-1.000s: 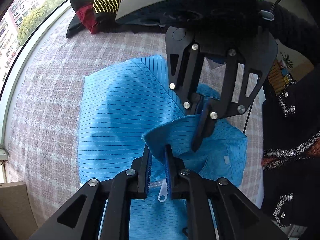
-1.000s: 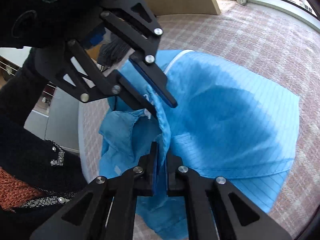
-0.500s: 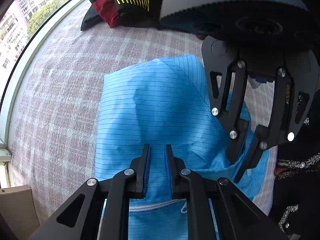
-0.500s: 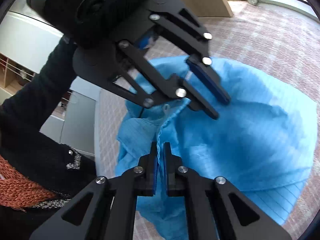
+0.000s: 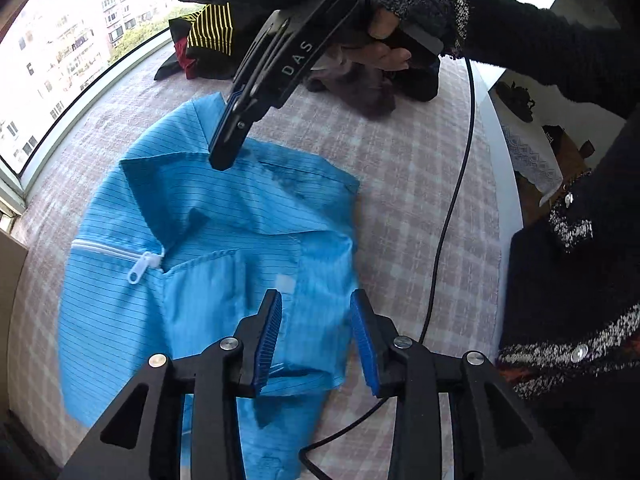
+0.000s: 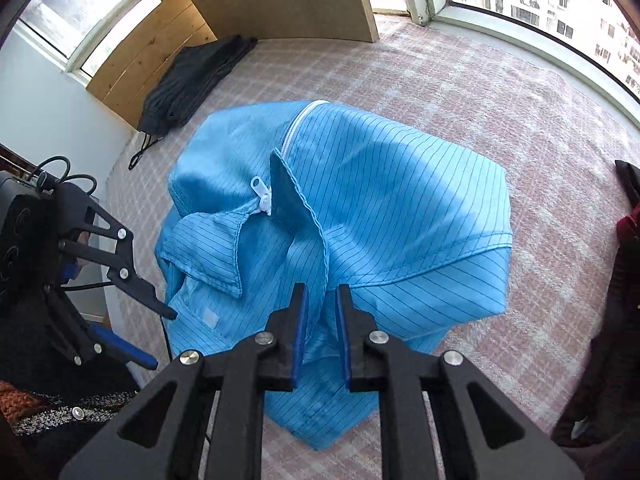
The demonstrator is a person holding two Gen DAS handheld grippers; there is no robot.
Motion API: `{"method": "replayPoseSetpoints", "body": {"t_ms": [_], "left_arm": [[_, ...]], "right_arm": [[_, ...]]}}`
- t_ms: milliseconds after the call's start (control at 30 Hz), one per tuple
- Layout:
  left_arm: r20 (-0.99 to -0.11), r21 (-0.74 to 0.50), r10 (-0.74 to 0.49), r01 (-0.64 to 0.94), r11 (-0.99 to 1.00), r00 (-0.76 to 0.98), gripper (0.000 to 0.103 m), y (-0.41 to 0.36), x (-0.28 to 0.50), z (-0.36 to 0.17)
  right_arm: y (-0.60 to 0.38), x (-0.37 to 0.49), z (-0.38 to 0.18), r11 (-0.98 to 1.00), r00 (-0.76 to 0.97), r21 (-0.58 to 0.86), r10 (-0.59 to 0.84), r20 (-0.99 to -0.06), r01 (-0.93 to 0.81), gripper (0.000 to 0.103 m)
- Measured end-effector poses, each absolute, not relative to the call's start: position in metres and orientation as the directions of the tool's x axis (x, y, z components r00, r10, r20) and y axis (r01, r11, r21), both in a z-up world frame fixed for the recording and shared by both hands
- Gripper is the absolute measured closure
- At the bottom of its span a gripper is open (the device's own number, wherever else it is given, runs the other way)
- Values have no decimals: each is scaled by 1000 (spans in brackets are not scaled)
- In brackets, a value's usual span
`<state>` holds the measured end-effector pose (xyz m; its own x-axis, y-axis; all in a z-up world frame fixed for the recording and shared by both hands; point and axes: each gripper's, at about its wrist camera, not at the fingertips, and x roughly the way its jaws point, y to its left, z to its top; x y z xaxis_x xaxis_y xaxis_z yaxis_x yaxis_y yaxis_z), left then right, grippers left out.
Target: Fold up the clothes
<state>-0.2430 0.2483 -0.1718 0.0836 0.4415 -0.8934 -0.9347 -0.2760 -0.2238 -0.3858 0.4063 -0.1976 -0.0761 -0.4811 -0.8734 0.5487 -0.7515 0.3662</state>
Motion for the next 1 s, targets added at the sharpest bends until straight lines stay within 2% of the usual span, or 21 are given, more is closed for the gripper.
{"method": "replayPoseSetpoints", "body": {"t_ms": [100, 167, 267, 300, 333, 367, 433, 500, 633, 700, 733, 900, 1000], "left_arm": [[-875, -277, 482, -870, -408, 53, 62, 264, -238, -186], [-867, -295, 498, -824, -484, 18, 57, 274, -237, -196], [-860, -290, 504, -740, -607, -76, 59, 279, -252, -208], [-853, -306, 515, -719, -624, -83, 68, 277, -256, -211], [-845, -324, 527, -698, -638, -89, 87, 275, -259, -214], [-837, -342, 539, -678, -651, -94, 95, 273, -262, -217], [-831, -331, 544, -681, -653, -118, 100, 267, -256, -213], [-822, -316, 553, -700, -640, -135, 100, 262, -246, -206], [-806, -183, 533, -748, -638, -258, 101, 249, -220, -169], [-800, -93, 508, -770, -631, -320, 101, 243, -207, -150], [-798, -69, 502, -778, -625, -332, 101, 242, -202, -147], [-815, 66, 429, -798, -598, -389, 101, 243, -183, -159], [-823, 118, 389, -795, -595, -414, 101, 247, -178, -175]], "right_arm": [[401, -391, -198, -740, -74, 356, -478, -875, 571, 89], [392, -401, -201, -741, -74, 326, -450, -890, 587, 87], [380, -416, -208, -735, -25, 346, -443, -896, 583, 83], [378, -421, -212, -733, -7, 358, -443, -896, 578, 83], [375, -424, -214, -731, 4, 366, -444, -896, 576, 83], [371, -426, -215, -724, 21, 377, -449, -893, 577, 83], [364, -430, -219, -714, 55, 399, -453, -890, 576, 83], [360, -434, -220, -703, 87, 438, -476, -875, 560, 83], [364, -435, -227, -629, 222, 639, -614, -758, 442, 83], [365, -428, -227, -580, 261, 710, -670, -695, 400, 87], [368, -426, -228, -548, 276, 762, -716, -641, 346, 94], [400, -421, -243, -271, 147, 962, -952, -269, 2, 98], [407, -412, -263, -209, 80, 973, -976, -202, -97, 98]]}}
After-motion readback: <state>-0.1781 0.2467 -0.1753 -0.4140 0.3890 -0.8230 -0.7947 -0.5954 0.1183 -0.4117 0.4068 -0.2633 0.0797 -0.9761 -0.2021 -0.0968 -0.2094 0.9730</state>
